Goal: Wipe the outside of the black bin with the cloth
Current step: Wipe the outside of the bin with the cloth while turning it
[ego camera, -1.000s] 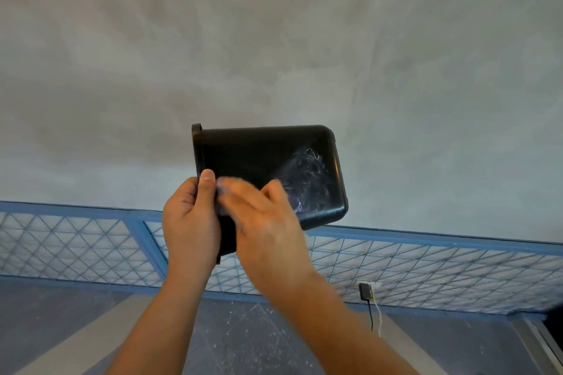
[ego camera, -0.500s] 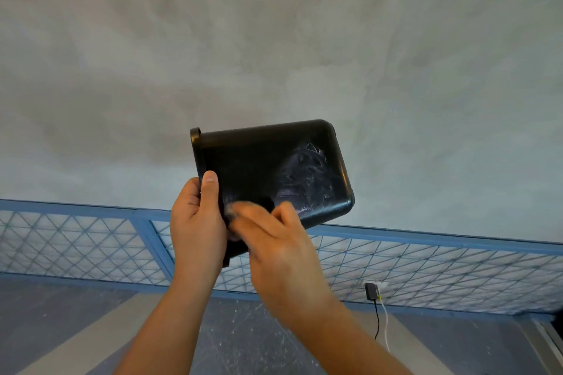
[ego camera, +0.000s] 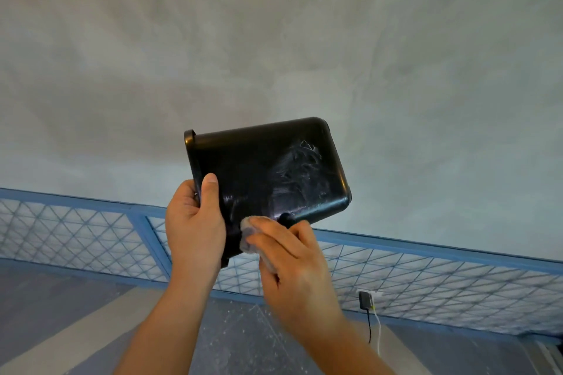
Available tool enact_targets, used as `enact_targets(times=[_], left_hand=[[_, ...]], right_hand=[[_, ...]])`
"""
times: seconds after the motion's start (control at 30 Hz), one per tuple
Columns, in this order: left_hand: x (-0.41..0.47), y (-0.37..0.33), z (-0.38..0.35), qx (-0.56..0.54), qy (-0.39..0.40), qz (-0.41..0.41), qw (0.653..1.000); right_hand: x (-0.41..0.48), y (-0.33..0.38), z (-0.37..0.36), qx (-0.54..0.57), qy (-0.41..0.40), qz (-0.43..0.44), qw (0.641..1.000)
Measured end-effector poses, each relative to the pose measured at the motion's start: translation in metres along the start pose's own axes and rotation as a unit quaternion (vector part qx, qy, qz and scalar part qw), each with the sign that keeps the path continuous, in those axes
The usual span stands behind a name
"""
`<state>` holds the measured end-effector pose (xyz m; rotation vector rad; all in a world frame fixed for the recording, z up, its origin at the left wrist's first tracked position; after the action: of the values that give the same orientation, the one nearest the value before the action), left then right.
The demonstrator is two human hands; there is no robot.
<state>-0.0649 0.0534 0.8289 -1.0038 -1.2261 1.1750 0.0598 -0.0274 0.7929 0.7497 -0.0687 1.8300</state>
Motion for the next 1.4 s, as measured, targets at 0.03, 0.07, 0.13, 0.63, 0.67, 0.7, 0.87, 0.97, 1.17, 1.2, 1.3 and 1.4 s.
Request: enact_targets(times=[0.03, 0.07, 0.13, 0.63, 0.67, 0.7, 0.87, 0.97, 1.17, 1.2, 1.3, 1.4], left_hand=[[-0.004, -0.001, -0.006, 0.002, -0.003, 0.003, 1.000], [-0.007, -0.002, -0.012, 0.006, -0.003, 0.004, 1.000], [-0.016, -0.005, -0.026, 0.016, 0.002, 0.001, 1.000], [-0.055, -0.017, -0.098, 0.002, -0.009, -0.010, 1.000], [-0.057, -0.019, -0.101, 0.000, -0.010, -0.013, 1.000], [-0.059, -0.021, -0.105, -0.006, -0.014, -0.015, 1.000], [-0.063, -0.026, -0.115, -0.037, -0.030, -0.008, 0.999], [-0.065, -0.028, -0.118, -0.034, -0.038, -0.016, 0.999], [-0.074, -0.033, -0.133, -0.025, -0.051, -0.017, 0.998], [-0.075, -0.033, -0.134, -0.021, -0.055, -0.018, 0.998], [-0.076, -0.032, -0.134, 0.005, -0.073, -0.020, 0.997], [-0.076, -0.030, -0.133, 0.031, -0.084, -0.010, 0.996]], right_hand=[[-0.005, -0.010, 0.005, 0.010, -0.004, -0.008, 1.000], [-0.007, -0.020, 0.011, 0.018, -0.012, -0.019, 1.000], [0.001, -0.038, 0.025, 0.023, -0.036, -0.042, 0.998], [-0.021, -0.091, 0.080, 0.008, -0.023, -0.024, 0.999], [-0.014, -0.094, 0.086, 0.001, -0.034, -0.023, 0.999], [-0.010, -0.093, 0.089, -0.005, -0.036, -0.018, 0.999], [-0.043, -0.074, 0.080, -0.014, 0.050, 0.067, 0.996], [-0.054, -0.087, 0.079, 0.030, 0.046, 0.057, 0.997], [-0.023, -0.111, 0.103, 0.026, -0.036, 0.026, 0.999], [-0.026, -0.108, 0.101, 0.021, -0.028, 0.043, 0.998], [-0.051, -0.104, 0.090, 0.022, -0.007, 0.072, 0.997], [-0.070, -0.127, 0.087, 0.057, -0.044, 0.032, 0.997]])
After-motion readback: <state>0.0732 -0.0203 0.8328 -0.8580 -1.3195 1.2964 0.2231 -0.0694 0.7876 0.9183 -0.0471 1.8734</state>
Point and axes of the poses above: each hand's wrist, its own x-axis towards the middle knuckle, its own z-axis out of the back of the hand, y = z × x, the point moved 1 cm from there along x, towards the middle knuckle, and after that the axes turned 15 degrees about y, right-handed, at the moved point
